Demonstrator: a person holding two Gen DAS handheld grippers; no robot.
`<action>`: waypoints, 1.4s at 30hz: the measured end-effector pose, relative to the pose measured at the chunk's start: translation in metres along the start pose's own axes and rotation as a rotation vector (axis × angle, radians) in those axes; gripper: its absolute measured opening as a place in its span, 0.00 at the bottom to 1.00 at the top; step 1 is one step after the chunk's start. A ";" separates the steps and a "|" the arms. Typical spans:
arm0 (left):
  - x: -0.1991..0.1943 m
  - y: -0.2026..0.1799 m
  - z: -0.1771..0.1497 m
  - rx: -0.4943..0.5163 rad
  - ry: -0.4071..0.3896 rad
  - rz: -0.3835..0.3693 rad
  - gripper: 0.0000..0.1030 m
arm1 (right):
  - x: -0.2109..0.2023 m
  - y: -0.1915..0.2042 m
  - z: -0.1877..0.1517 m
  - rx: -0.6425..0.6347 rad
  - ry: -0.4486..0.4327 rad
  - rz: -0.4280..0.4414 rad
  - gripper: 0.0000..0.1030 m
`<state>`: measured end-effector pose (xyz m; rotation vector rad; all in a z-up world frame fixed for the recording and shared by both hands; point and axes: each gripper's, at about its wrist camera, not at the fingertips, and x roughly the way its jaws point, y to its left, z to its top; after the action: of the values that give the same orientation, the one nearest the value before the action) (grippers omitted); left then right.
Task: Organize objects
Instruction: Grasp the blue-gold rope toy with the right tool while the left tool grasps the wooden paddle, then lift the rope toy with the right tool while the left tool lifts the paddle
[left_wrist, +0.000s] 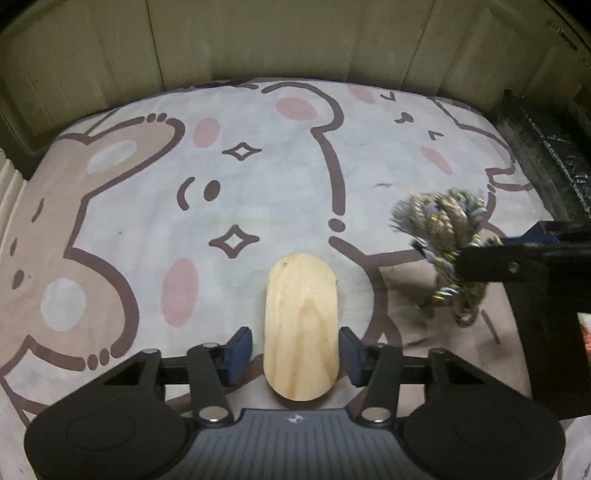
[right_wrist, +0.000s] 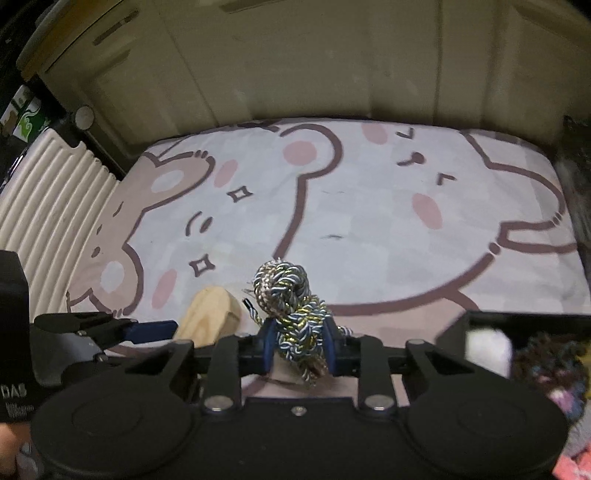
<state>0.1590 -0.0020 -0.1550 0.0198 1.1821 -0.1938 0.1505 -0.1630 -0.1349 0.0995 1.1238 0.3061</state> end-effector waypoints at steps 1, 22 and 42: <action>-0.001 0.000 0.000 0.000 0.002 -0.009 0.43 | -0.002 -0.002 -0.002 0.006 0.009 -0.009 0.26; -0.013 0.028 -0.012 -0.031 0.060 0.034 0.43 | 0.014 0.016 -0.011 -0.140 0.056 0.008 0.51; -0.002 0.023 -0.008 0.000 0.036 0.061 0.44 | 0.043 0.026 -0.035 -0.455 0.014 -0.168 0.57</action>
<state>0.1543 0.0220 -0.1577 0.0595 1.2154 -0.1397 0.1310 -0.1285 -0.1811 -0.3973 1.0444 0.4047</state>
